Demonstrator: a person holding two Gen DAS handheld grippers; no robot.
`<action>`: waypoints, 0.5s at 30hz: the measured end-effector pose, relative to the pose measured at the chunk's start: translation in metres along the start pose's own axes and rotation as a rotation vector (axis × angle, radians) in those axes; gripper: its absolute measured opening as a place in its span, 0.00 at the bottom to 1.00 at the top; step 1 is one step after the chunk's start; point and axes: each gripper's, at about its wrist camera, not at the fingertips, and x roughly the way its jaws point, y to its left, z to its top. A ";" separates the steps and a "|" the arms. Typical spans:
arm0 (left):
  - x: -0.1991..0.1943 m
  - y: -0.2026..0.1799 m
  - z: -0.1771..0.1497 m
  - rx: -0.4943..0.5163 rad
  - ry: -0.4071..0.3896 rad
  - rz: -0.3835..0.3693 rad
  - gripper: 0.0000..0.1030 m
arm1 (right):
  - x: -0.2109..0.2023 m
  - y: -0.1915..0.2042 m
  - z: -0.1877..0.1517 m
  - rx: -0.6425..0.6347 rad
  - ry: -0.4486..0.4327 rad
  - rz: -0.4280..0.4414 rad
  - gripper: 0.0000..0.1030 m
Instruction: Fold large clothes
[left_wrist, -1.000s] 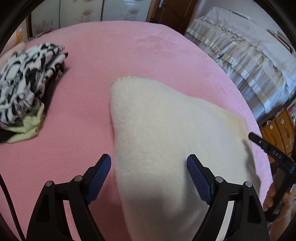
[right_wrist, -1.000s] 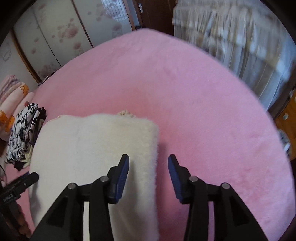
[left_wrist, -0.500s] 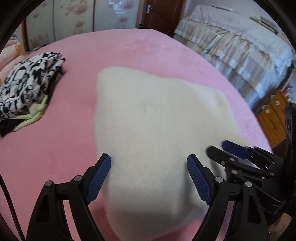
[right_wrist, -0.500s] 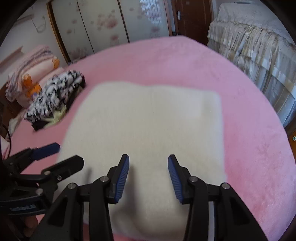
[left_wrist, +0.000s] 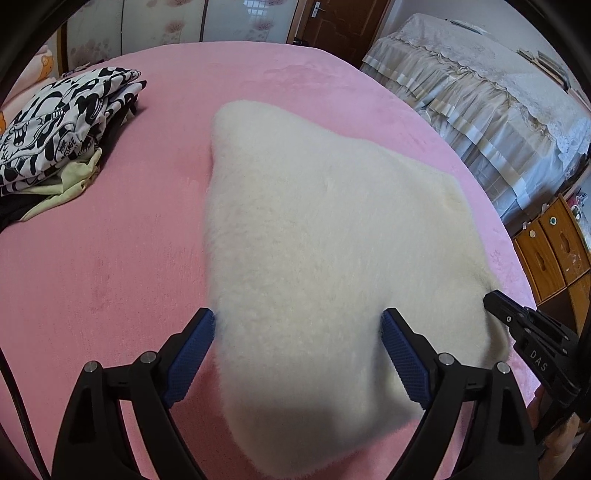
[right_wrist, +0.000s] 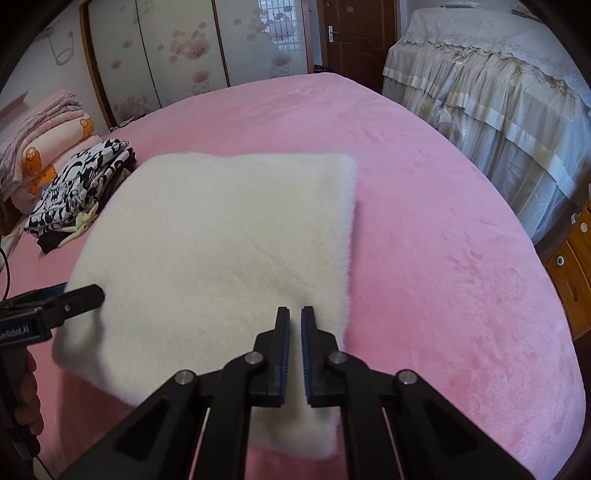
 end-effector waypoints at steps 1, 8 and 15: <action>0.000 0.001 -0.001 -0.004 0.002 -0.001 0.87 | 0.000 0.001 -0.001 0.000 0.001 -0.005 0.04; 0.000 0.002 -0.007 -0.009 0.033 0.005 0.87 | -0.001 -0.003 -0.007 0.048 0.015 0.010 0.08; 0.001 0.004 -0.010 -0.020 0.088 0.005 0.87 | -0.003 0.002 -0.010 0.066 0.042 0.033 0.20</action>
